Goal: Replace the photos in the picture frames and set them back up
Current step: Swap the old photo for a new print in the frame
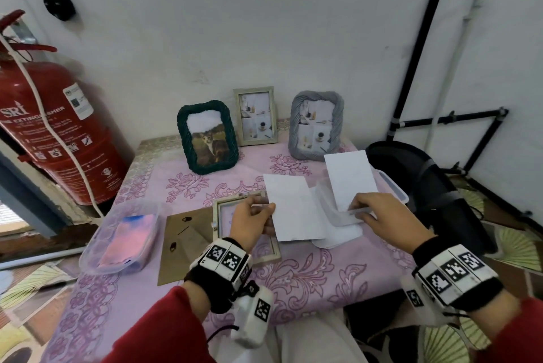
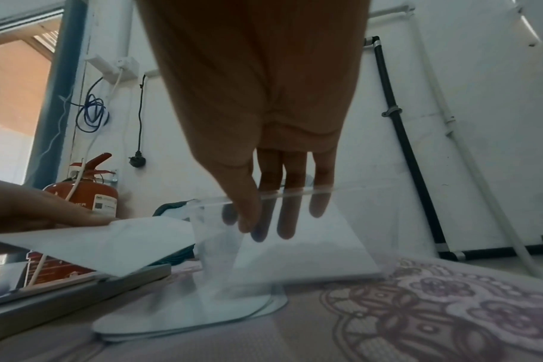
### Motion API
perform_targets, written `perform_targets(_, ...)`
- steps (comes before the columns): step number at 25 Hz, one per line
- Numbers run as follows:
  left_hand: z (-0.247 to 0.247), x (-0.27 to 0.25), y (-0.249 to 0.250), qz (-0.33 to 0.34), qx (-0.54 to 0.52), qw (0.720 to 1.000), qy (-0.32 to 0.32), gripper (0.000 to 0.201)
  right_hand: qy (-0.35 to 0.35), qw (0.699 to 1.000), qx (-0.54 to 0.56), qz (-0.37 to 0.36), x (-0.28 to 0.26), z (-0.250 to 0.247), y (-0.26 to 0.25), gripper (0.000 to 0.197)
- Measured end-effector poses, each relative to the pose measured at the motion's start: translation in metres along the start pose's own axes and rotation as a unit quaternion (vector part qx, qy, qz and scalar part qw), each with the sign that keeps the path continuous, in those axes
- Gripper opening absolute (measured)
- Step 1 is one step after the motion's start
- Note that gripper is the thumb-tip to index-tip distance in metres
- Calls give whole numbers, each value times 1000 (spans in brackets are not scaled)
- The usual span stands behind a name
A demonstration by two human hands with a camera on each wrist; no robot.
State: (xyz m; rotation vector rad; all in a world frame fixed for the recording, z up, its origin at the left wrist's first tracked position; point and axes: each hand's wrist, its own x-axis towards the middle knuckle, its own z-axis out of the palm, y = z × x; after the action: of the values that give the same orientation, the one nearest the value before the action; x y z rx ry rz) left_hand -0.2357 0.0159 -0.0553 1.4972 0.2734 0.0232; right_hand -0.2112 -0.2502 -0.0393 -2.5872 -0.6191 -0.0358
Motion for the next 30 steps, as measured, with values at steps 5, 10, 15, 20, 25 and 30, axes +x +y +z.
perform_targets(5, 34, 5, -11, -56, -38, 998, -21, 12, 38, 998, 47, -6, -2, -2, 5, 14)
perform_targets(10, 63, 15, -19, -75, -47, 996, -12, 19, 25, 999, 36, -2, -1, 1, 7, 16)
perform_targets(15, 64, 13, -21, -69, -2, 998, -9, 19, -5, 999, 39, 7, -1, 10, 8, 15)
perform_targets(20, 52, 17, -17, -33, 113, 993, 10, 19, -30, 999, 39, 11, 3, 10, 6, 16)
perform_targets(25, 52, 22, -9, 16, 178, 984, 4, 10, -39, 997, 61, 0, 2, 11, -4, 15)
perform_targets(30, 61, 21, 1, 126, 208, 970, 14, 12, -30, 991, 127, 14, 2, 3, -7, 32)
